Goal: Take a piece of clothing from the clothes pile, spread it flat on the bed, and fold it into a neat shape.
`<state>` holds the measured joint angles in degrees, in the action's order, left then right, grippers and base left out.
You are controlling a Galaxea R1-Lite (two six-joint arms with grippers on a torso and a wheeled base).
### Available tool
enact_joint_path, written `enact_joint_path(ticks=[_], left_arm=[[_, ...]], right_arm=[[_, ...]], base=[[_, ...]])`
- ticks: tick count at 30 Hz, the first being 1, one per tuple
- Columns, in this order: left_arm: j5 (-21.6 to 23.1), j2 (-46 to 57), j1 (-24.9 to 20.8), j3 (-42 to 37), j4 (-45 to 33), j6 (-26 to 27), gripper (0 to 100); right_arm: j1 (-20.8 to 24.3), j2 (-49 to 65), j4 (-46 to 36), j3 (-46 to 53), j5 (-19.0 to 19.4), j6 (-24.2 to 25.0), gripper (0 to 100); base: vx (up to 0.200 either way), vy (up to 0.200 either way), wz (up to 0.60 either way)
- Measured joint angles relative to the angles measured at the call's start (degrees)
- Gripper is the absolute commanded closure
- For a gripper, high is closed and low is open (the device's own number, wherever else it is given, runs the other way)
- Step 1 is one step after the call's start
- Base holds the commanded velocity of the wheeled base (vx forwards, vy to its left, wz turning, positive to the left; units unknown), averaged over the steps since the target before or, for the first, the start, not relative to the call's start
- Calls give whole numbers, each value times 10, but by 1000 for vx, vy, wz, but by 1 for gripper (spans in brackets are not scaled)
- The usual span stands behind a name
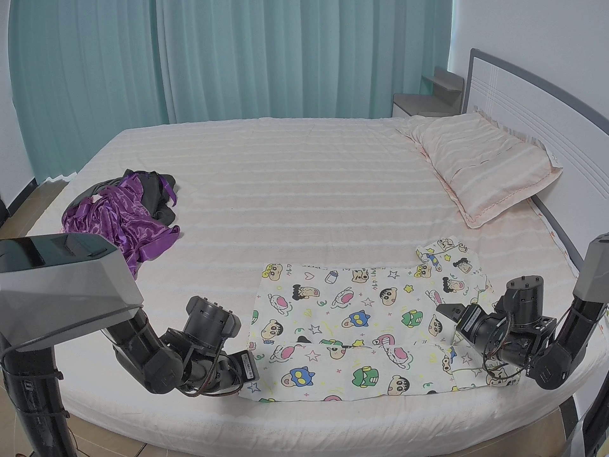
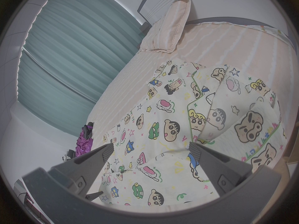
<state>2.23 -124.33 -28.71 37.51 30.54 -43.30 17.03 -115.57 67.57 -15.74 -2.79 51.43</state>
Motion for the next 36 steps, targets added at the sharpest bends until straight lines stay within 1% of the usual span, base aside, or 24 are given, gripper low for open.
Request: enact_joint_path(ticks=[11,15,16,23,28,32,34,36], left_arm=[[-34,16,-11,-16,-49,0,100],[-36,17,-12,-17,-53,0,100],[-36,17,-12,-17,-53,0,0],[-36,17,-12,-16,-54,-3,0],[-32,21,2,-12,-48,-11,0],[5,30,27,11,-34,-32,0],[14,33,33,23,-30,-38,0],[21,35,38,39,-30,-40,0]], right_arm=[[0,-1,0,0,0,0,0],[0,-1,0,0,0,0,0],[0,-1,0,0,0,0,0],[-1,0,0,1,0,-5,0],[-10,14,-3,1,0,-32,0],[-17,32,-23,-10,4,-60,0],[-22,40,-44,-18,5,-74,0],[-43,54,-74,-28,9,-92,0]], base=[[0,0,0],[0,0,0],[0,0,0],[0,0,0],[0,0,0],[0,0,0],[0,0,0],[0,0,0]])
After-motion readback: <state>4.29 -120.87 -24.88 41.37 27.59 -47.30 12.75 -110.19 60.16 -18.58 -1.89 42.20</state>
